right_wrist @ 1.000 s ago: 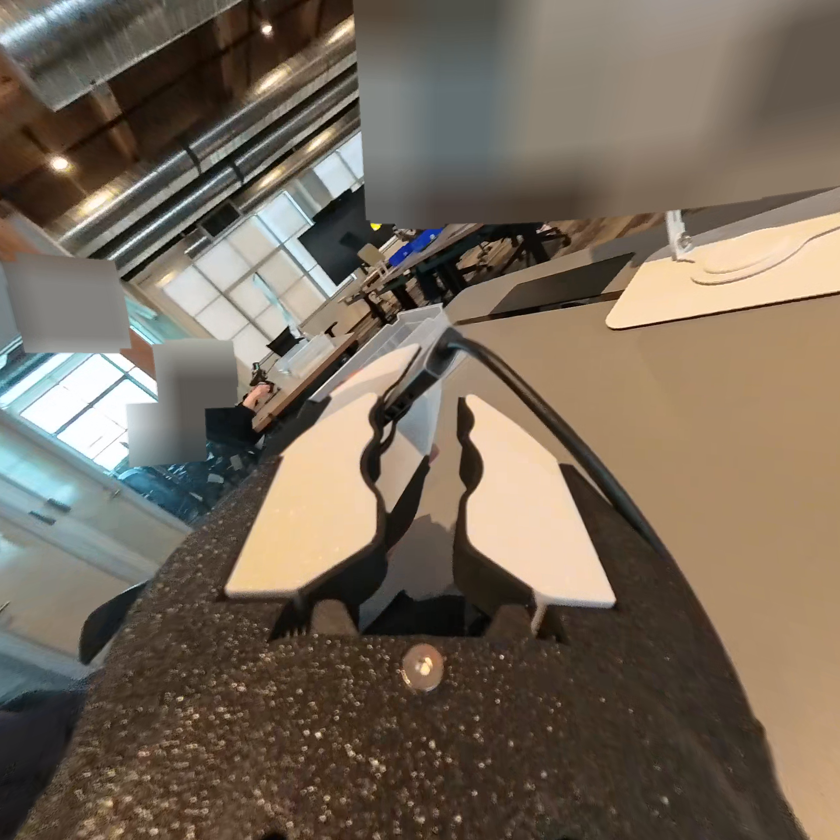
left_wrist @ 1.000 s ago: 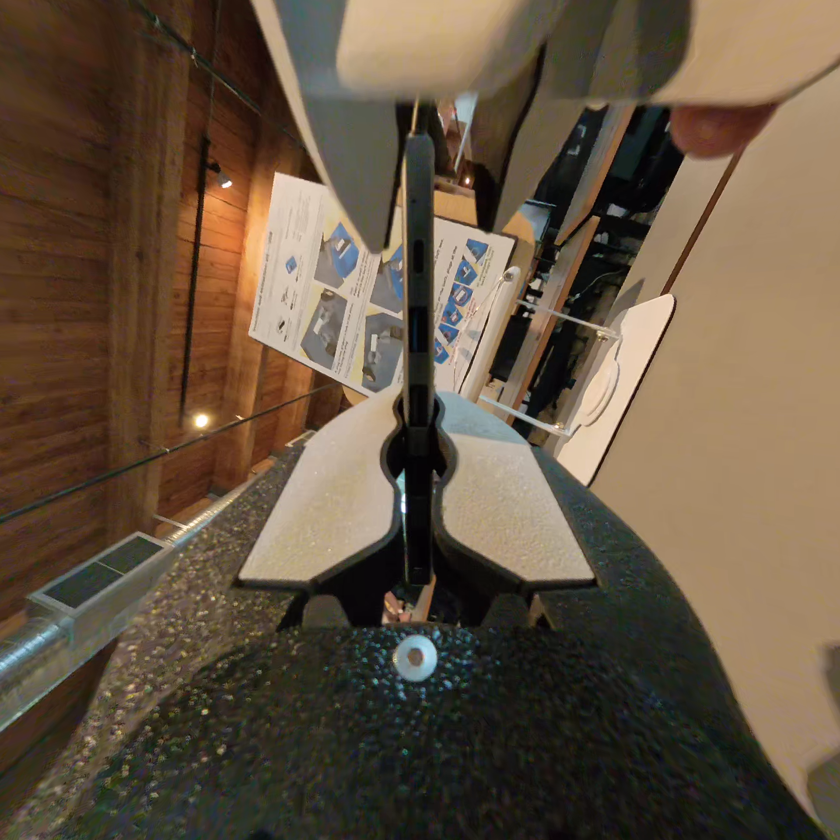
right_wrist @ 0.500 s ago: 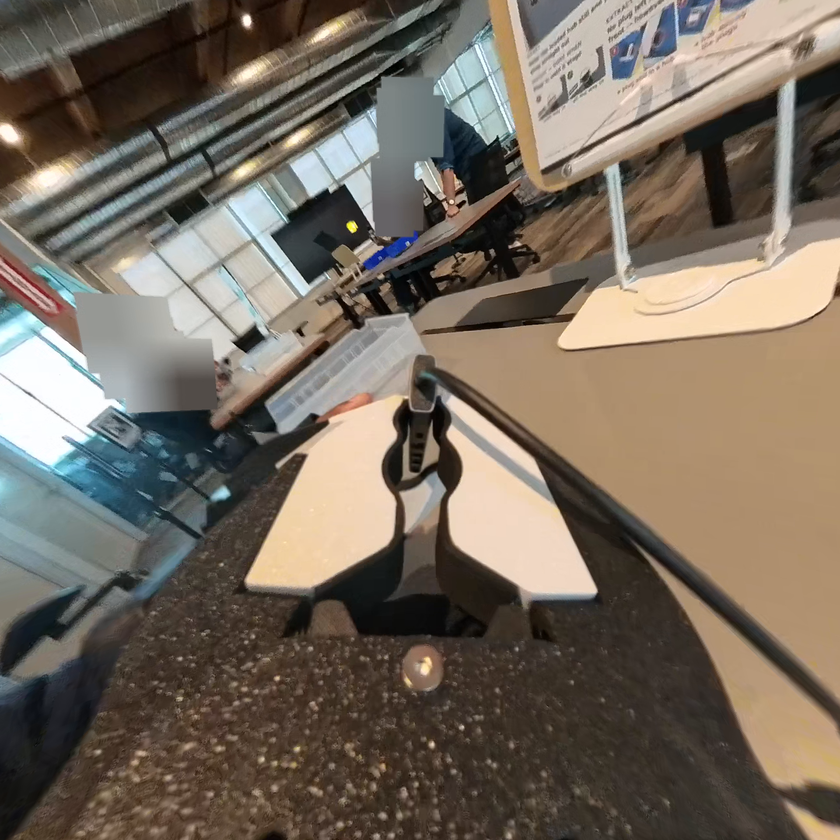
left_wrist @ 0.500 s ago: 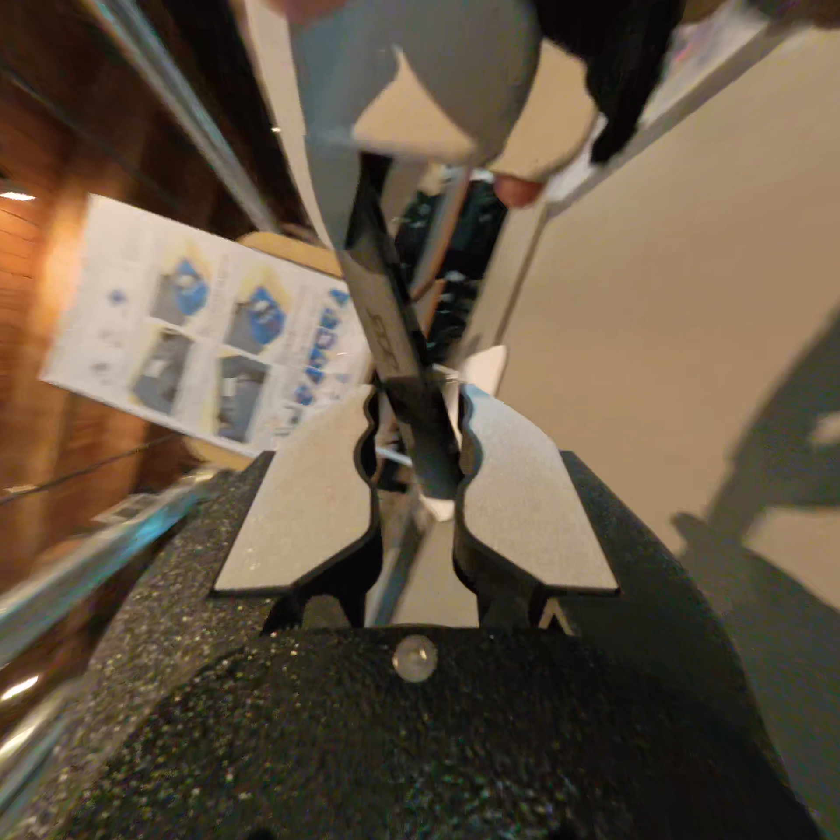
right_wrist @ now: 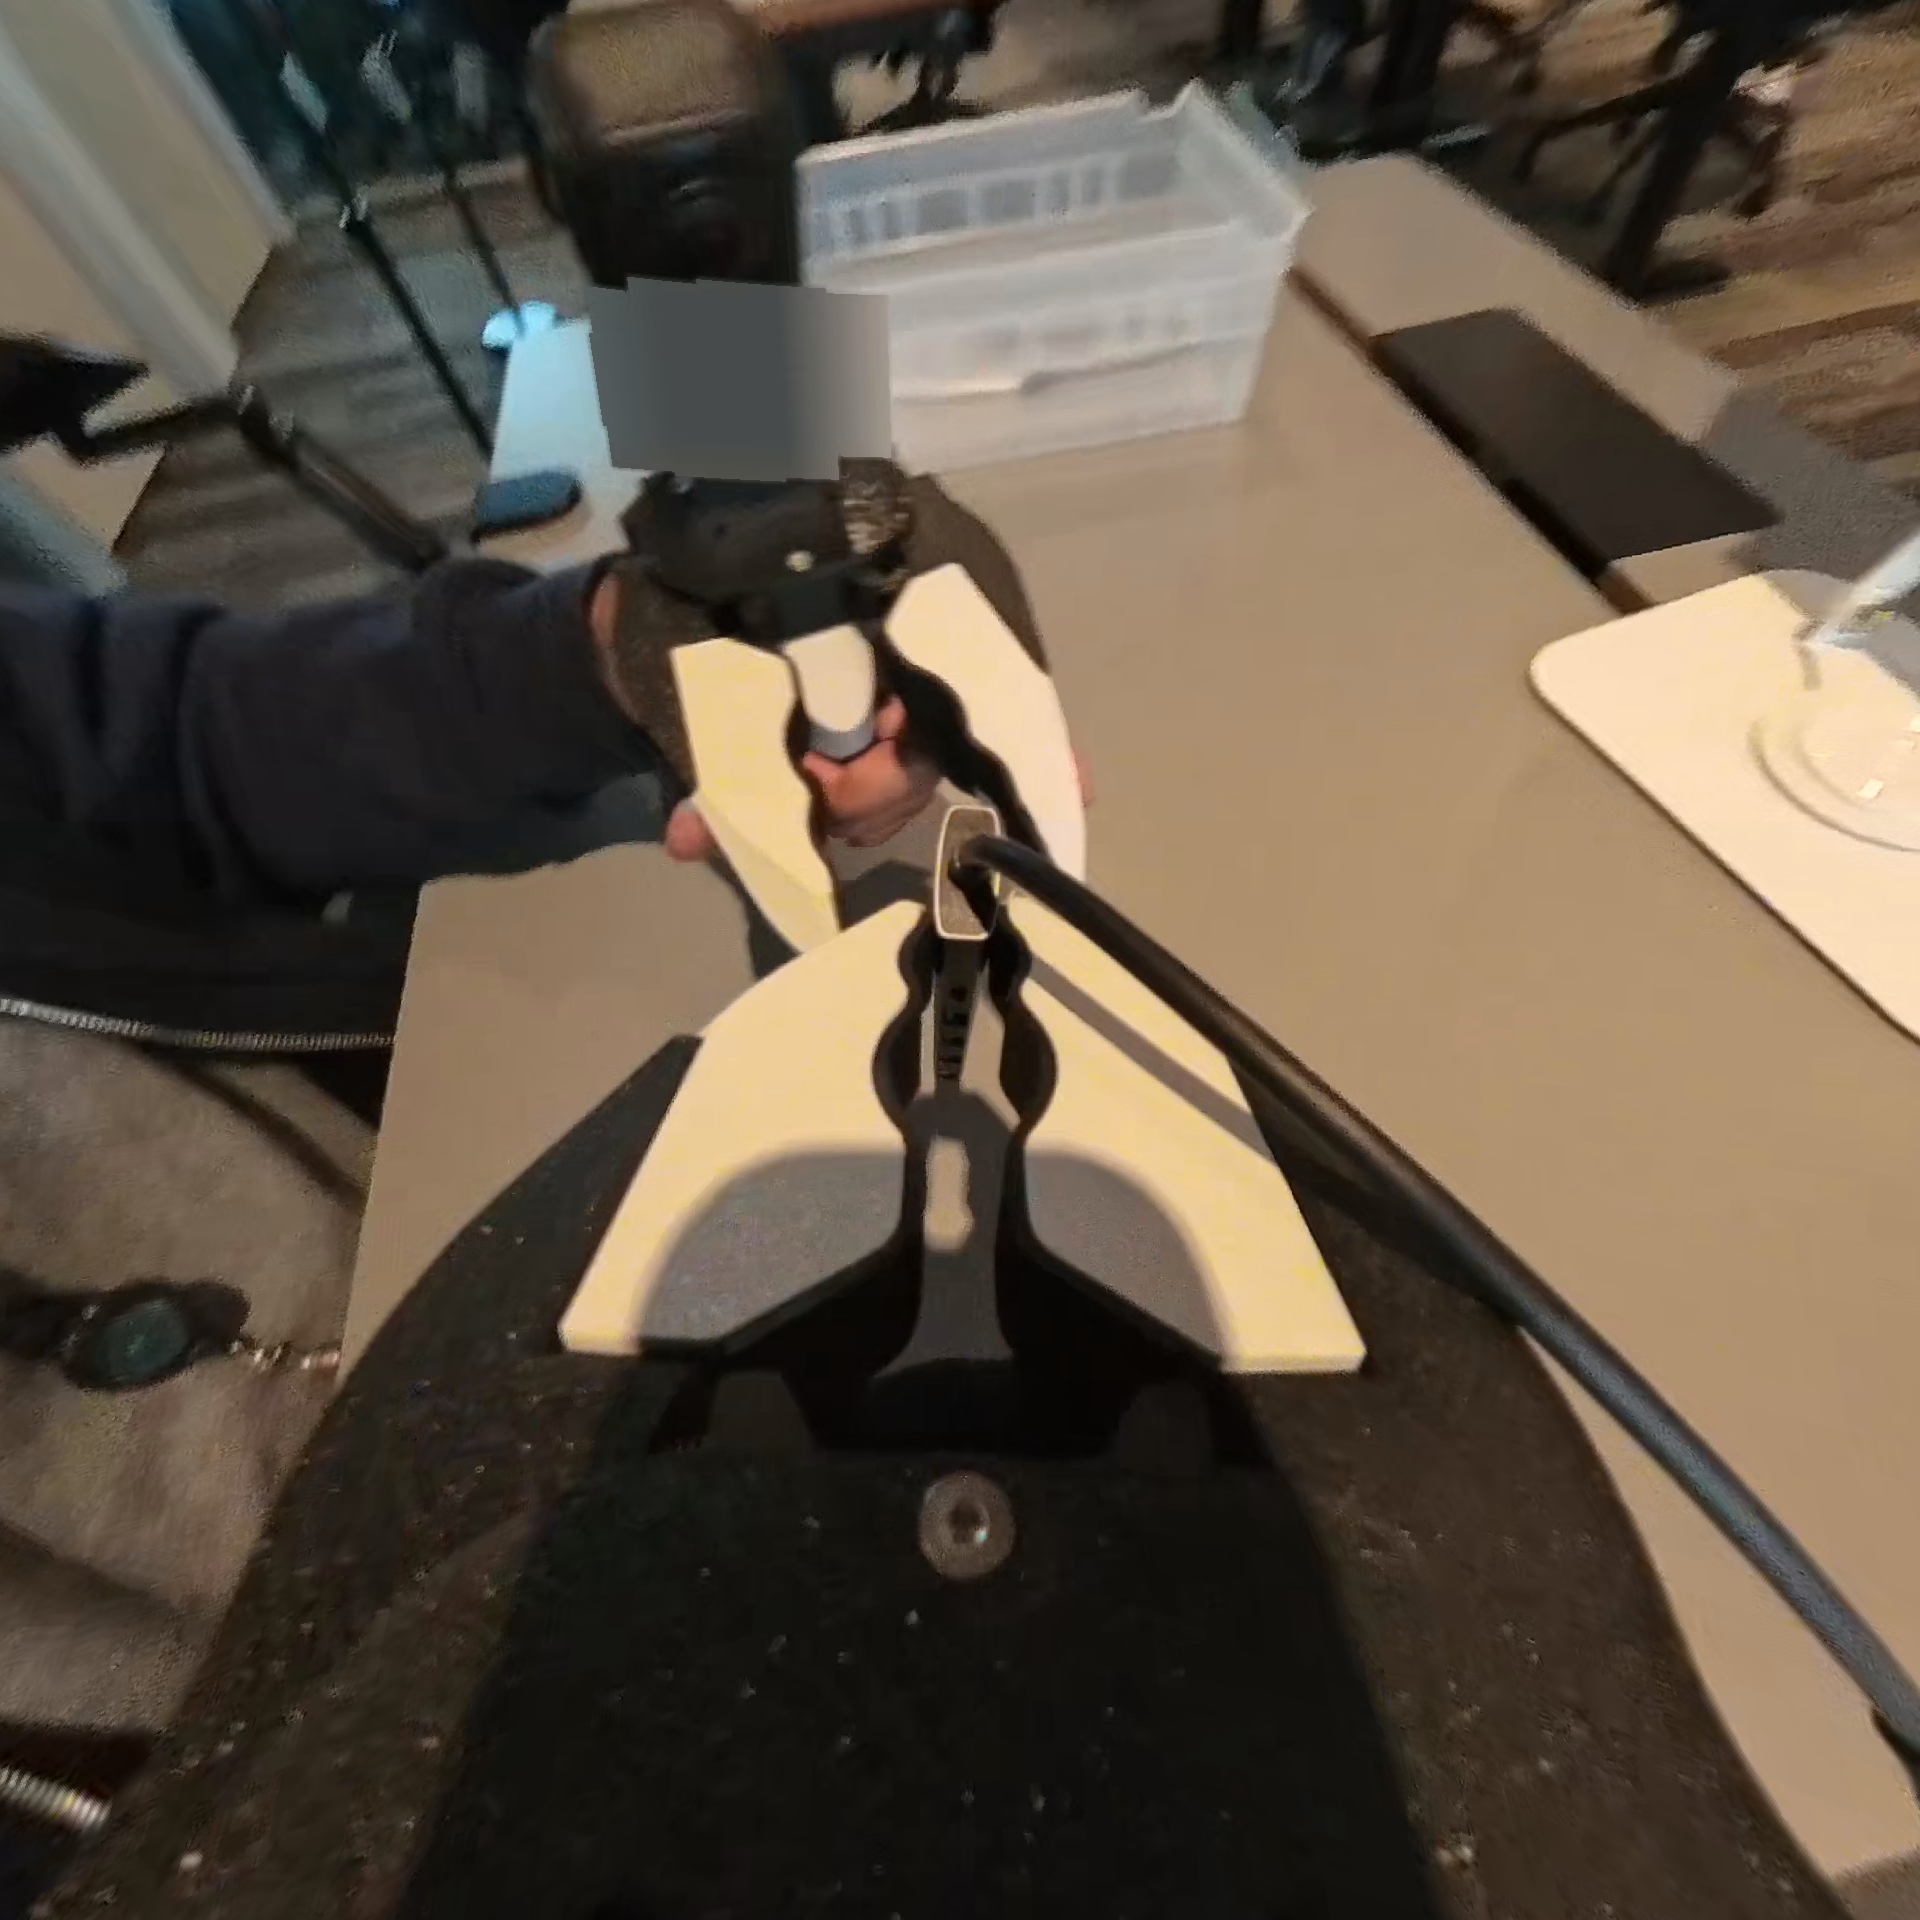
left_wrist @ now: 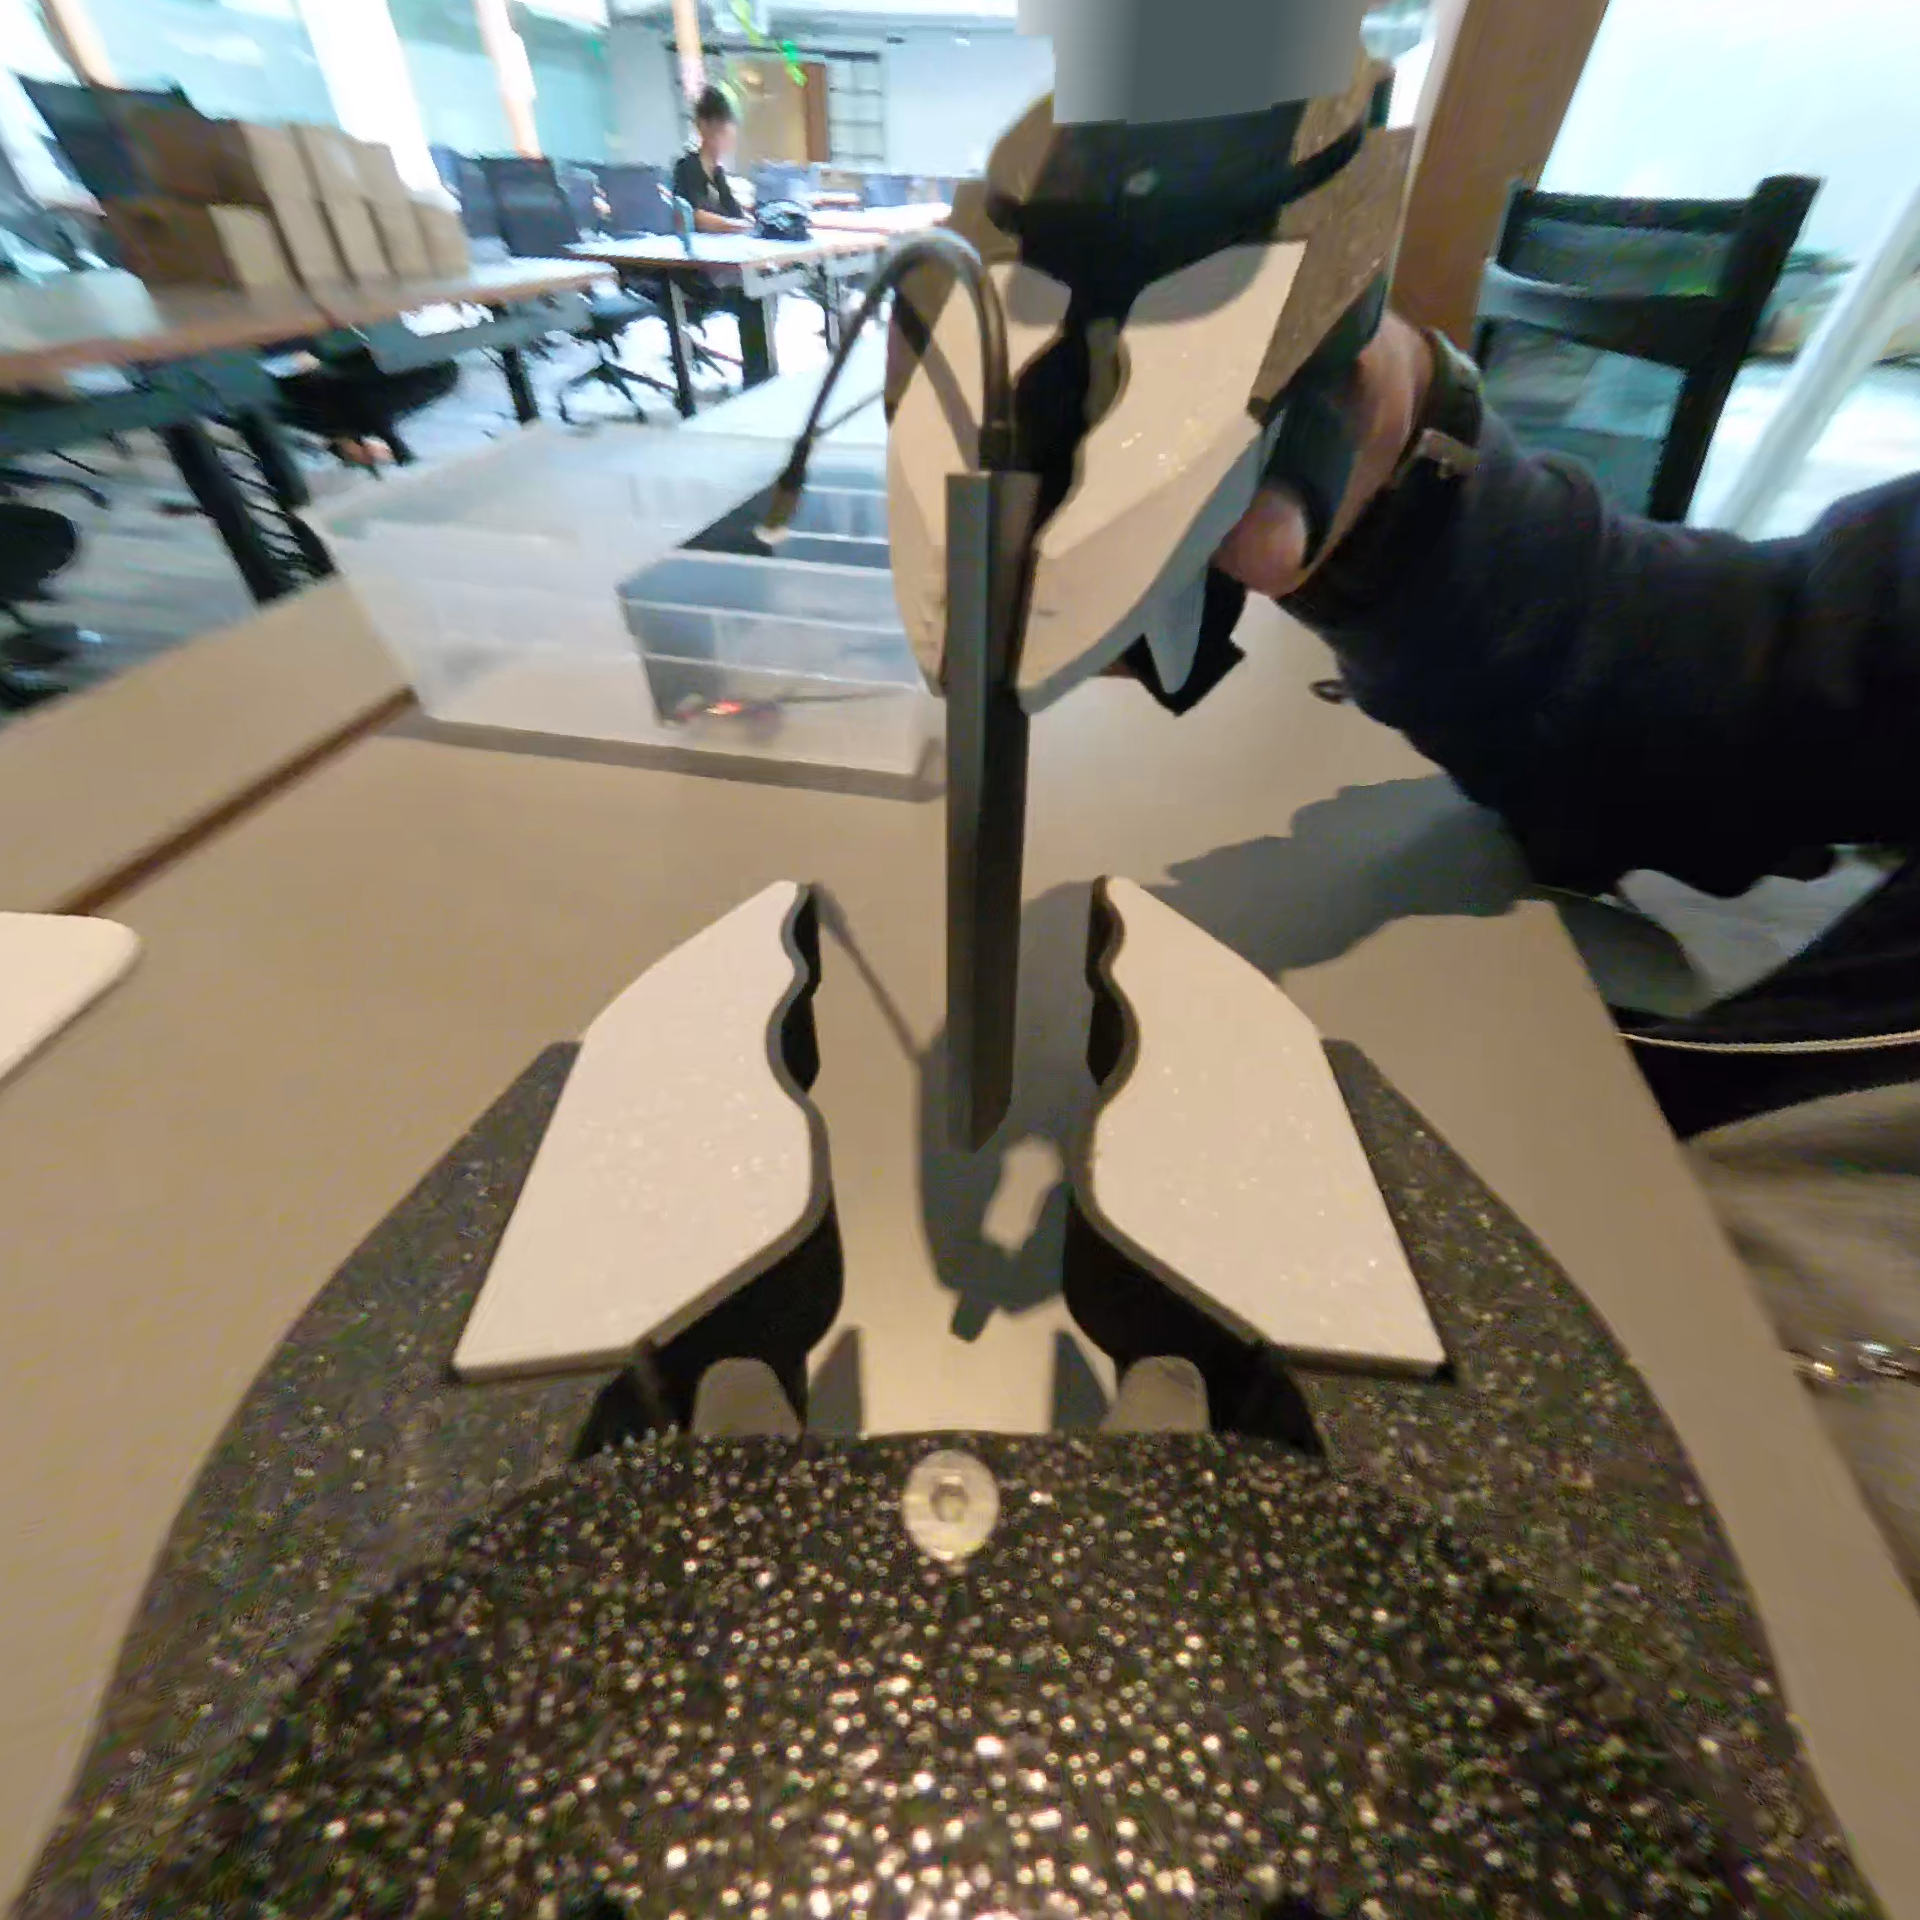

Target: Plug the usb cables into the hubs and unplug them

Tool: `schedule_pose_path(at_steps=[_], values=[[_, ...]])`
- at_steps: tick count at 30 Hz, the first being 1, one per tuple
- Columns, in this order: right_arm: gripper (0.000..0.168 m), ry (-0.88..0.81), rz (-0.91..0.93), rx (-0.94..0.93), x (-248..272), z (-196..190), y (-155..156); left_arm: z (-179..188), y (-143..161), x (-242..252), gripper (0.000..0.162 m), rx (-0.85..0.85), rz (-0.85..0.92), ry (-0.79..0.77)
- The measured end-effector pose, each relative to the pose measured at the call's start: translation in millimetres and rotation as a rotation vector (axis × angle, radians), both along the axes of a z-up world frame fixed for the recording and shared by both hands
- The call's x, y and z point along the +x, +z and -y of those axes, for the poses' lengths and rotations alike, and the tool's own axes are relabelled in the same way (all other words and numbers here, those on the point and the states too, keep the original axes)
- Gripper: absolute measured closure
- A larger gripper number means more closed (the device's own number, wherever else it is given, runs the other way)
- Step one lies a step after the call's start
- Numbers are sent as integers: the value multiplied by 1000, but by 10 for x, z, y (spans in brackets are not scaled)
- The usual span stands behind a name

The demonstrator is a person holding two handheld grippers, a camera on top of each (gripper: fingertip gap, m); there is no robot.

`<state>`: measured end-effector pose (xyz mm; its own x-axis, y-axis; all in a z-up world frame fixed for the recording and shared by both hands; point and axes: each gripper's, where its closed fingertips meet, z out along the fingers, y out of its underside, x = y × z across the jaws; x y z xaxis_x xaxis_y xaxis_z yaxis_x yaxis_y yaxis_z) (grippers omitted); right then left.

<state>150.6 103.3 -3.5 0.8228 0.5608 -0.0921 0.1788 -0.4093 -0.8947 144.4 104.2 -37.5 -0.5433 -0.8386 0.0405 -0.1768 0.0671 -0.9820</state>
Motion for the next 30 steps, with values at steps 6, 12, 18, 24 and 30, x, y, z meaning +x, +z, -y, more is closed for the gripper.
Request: schedule_pose_path(at_steps=[6,12,18,24,30], values=[[159,137,49,-57,-247,19,-113,177,-91,-60,124,-92,-62,-133],[159,184,35,-80,-312,44,-159,241,-100,-121,133,-178,-86,-223],[159,193,35,-93,-335,50,-185,312,-115,-134,137,-183,-92,-257],[159,195,29,-96,-343,48,-191,315,-116,-131,151,-198,-89,-265],[158,190,41,-101,-330,50,-198,310,-130,-129,150,-217,-104,-267]])
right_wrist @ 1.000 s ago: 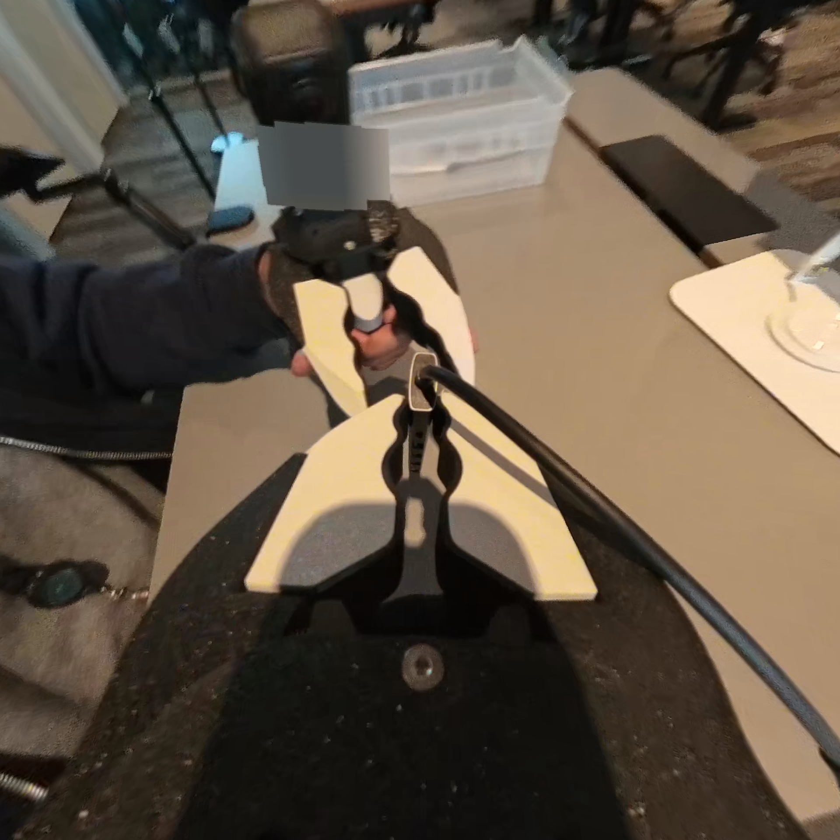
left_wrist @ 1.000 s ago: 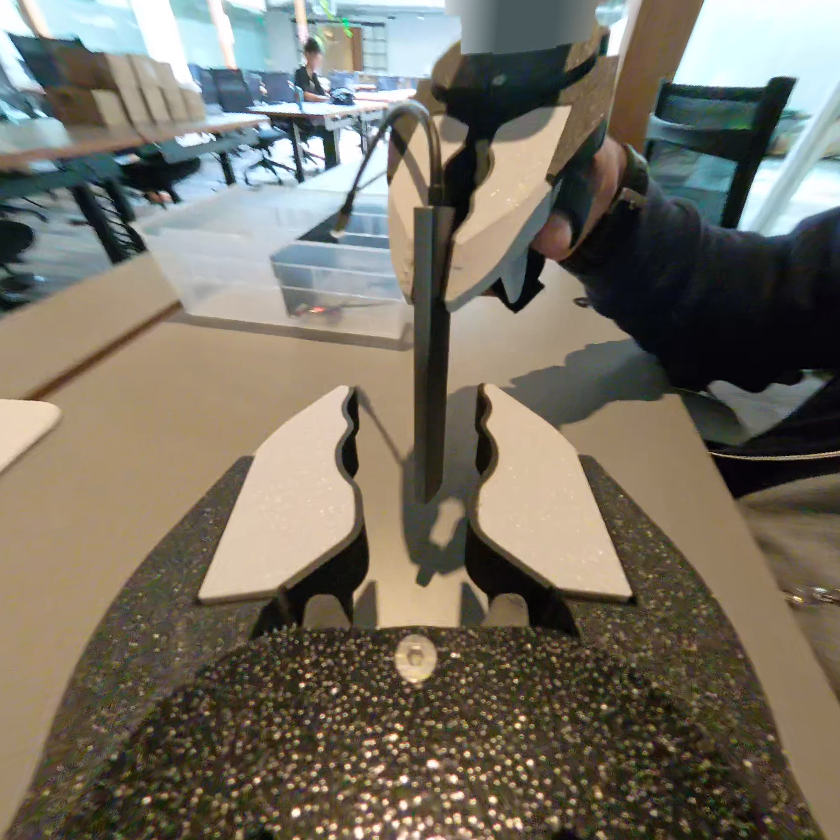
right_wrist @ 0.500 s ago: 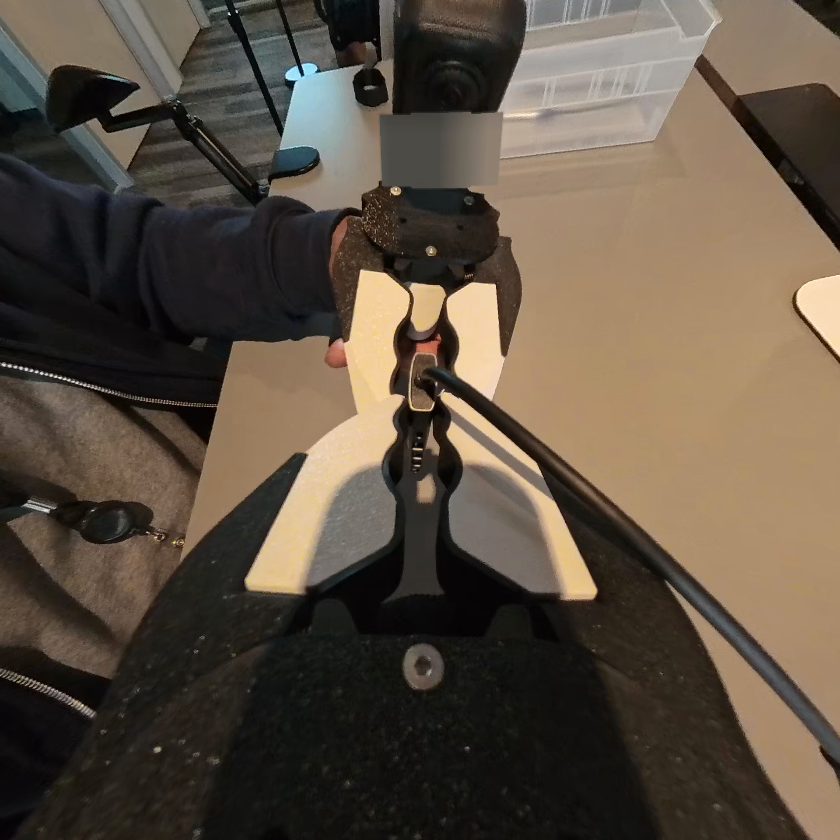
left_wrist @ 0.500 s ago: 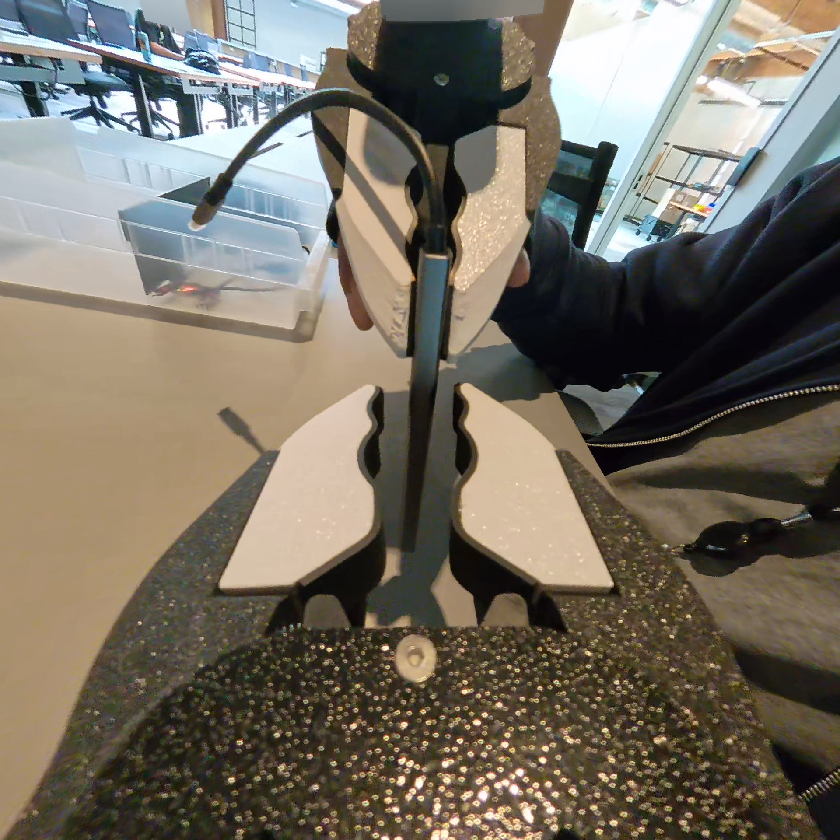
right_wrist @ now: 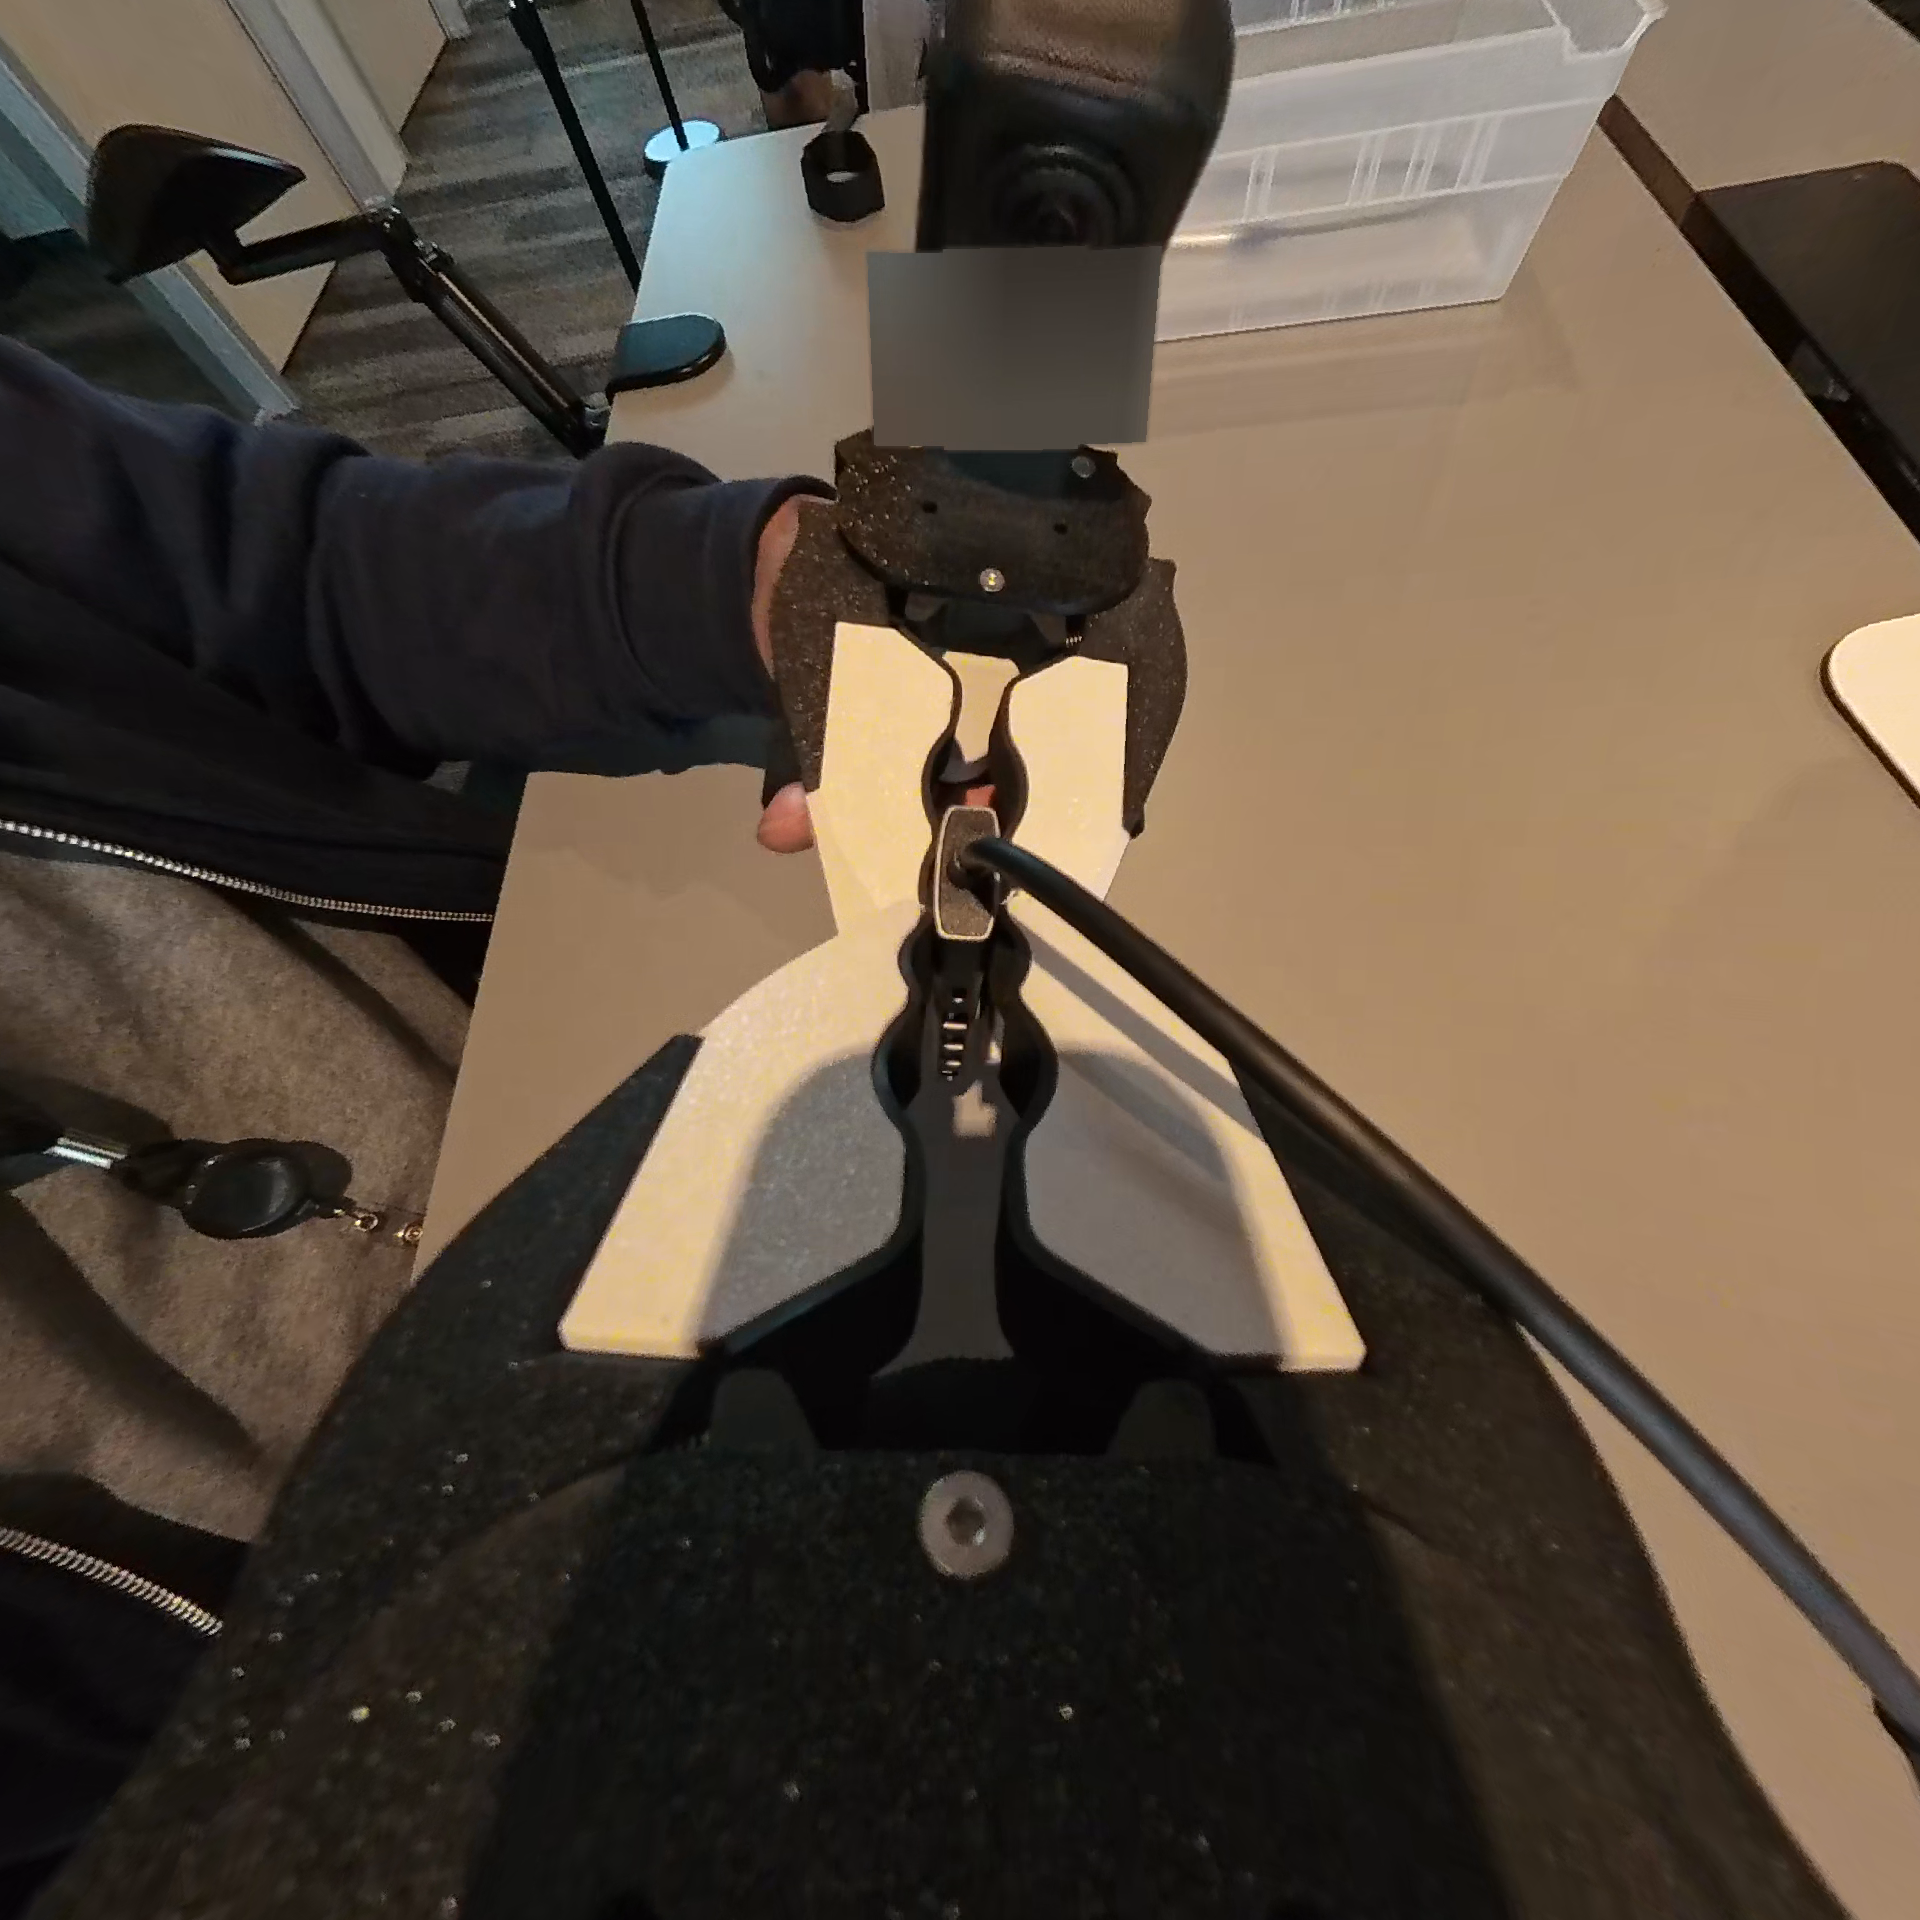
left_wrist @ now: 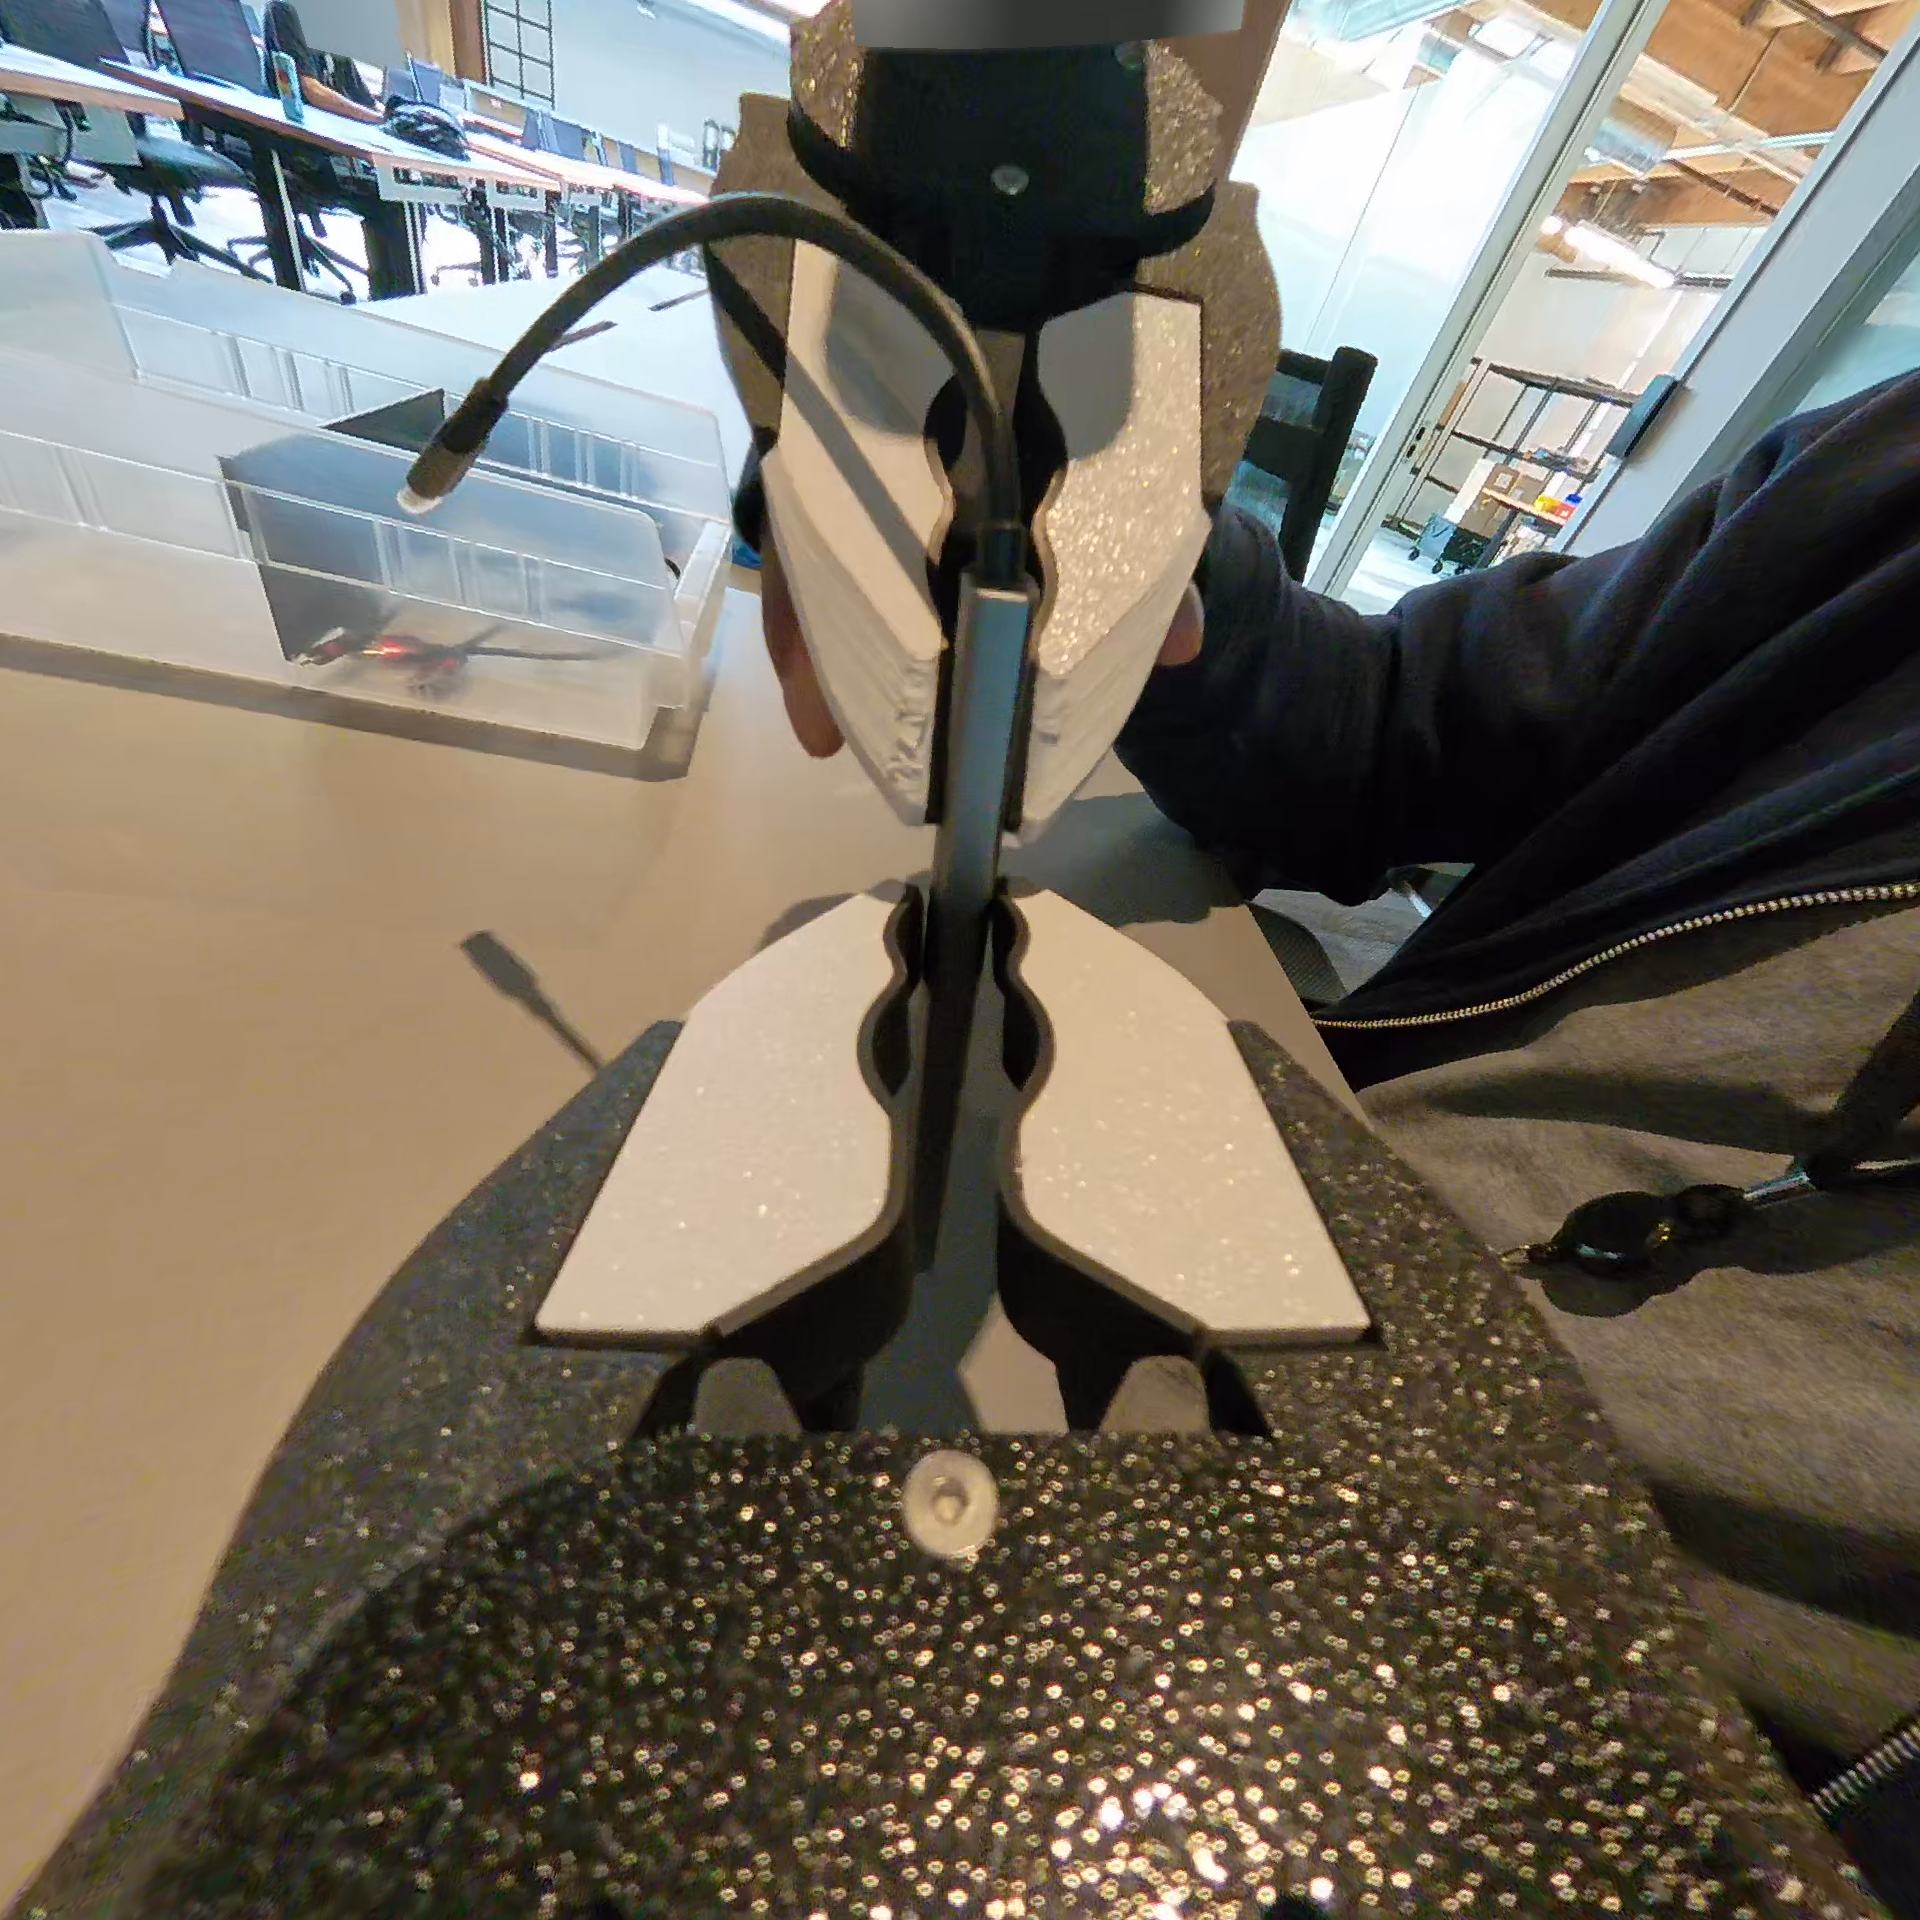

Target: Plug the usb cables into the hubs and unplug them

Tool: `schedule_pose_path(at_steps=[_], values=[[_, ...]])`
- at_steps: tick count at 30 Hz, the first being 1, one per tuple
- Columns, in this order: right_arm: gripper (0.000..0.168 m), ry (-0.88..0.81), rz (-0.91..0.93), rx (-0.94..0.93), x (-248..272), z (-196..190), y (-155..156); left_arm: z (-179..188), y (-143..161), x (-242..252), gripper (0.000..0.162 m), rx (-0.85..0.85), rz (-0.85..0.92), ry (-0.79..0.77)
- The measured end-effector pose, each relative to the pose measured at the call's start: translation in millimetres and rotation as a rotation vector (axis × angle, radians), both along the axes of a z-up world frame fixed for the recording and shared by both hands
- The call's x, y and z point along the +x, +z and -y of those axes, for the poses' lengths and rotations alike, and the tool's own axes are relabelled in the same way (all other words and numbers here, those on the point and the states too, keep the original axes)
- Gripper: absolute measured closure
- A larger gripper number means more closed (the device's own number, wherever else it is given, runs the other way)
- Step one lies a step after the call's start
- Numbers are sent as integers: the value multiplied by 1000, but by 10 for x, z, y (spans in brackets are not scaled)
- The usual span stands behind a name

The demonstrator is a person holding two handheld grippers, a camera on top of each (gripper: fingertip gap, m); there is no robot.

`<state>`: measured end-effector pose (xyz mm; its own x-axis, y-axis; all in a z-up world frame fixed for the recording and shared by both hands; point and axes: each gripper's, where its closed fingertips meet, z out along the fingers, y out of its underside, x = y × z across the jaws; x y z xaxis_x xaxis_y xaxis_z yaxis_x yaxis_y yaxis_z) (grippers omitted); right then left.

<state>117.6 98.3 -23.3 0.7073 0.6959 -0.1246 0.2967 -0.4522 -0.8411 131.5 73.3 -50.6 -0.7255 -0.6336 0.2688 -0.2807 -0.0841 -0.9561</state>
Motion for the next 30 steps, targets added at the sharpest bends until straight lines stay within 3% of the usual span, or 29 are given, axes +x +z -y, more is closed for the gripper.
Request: schedule_pose_path(at_steps=[16,21,30], values=[[157,-23,-42,11,37,2,47,-14,59,4,152,-22,45,8],[139,-50,-50,21,70,30,58,-67,117,26,152,-116,52,25],[134,-60,-110,152,333,549,273,-146,416,-109,152,-303,206,-35]])
